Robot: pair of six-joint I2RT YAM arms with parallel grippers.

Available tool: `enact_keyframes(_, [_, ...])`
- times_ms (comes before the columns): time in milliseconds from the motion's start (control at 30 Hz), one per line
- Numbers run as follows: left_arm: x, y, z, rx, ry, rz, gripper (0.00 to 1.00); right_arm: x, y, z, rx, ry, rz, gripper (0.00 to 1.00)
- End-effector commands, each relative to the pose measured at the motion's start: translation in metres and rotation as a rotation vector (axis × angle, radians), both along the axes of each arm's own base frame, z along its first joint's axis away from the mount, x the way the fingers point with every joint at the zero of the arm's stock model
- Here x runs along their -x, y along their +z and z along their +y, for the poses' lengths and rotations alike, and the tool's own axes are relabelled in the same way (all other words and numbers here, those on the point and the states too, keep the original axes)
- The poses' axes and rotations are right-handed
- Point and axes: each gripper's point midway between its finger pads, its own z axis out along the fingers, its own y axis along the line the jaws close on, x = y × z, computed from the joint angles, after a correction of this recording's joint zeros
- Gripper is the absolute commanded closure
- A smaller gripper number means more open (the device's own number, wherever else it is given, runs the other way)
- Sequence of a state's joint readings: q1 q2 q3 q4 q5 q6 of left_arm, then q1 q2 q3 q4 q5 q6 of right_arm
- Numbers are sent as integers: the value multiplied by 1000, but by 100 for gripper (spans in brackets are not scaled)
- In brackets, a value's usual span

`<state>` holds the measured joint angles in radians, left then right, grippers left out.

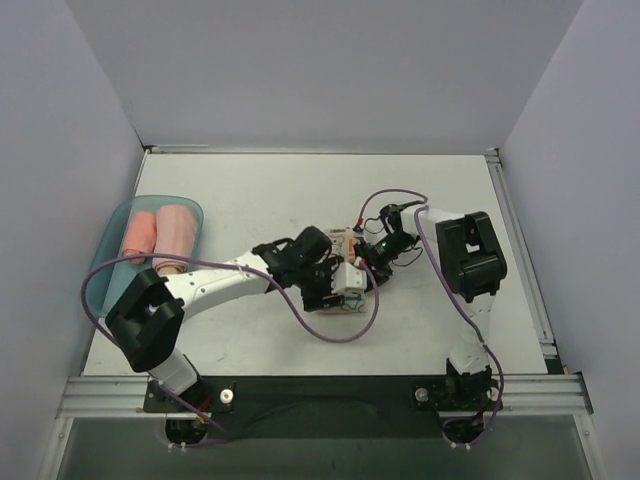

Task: Roll the towels
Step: Roll the towel

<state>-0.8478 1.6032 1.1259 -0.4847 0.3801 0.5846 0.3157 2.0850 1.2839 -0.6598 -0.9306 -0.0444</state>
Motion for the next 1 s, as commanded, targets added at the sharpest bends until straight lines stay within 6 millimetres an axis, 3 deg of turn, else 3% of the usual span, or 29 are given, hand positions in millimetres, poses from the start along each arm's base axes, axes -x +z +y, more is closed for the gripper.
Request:
enact_keyframes(0, [-22,-11,-8,-69,-35,-256,30,5,-17,-12,96,37,3,71])
enact_keyframes(133, [-9,-38,-21,-118,-122,-331,29,6,-20,-13,100,38,7,74])
enact_keyframes(267, [-10,-61,-19,-162,-120,-346,30,7,-22,-14,105,39,14,81])
enact_keyframes(333, [-8,-74,-16,-189,-122,-325,35,5,-23,-14,108,43,8,81])
enact_keyframes(367, [-5,-79,-14,-204,-128,-308,41,3,-23,-14,110,44,1,81])
enact_keyframes(400, [-2,-82,-13,-214,-141,-285,60,1,-23,-15,114,45,-7,81])
enact_keyframes(500, [22,-92,-5,-243,-175,-150,84,-18,-20,-17,126,41,-68,80])
enact_keyframes(600, [48,-98,8,-275,-185,15,94,-48,-12,-21,136,22,-148,78])
enact_keyframes(633, [58,-99,17,-304,-186,75,94,-57,-8,-21,133,15,-175,68])
enact_keyframes(733, [72,-99,26,-313,-163,232,97,-86,14,-31,118,-35,-253,45])
enact_keyframes(800, [78,-95,27,-300,-160,316,97,-102,40,-47,100,-85,-325,42])
enact_keyframes(867, [70,-92,31,-298,-134,387,98,-108,64,-55,47,-126,-366,40])
enact_keyframes(900, [70,-88,30,-272,-137,441,98,-109,86,-62,23,-147,-422,40])
enact_keyframes(933, [68,-92,40,-299,-117,507,97,-111,98,-74,14,-178,-452,39])
enact_keyframes(967, [57,-84,32,-273,-111,522,96,-110,107,-80,7,-188,-482,40])
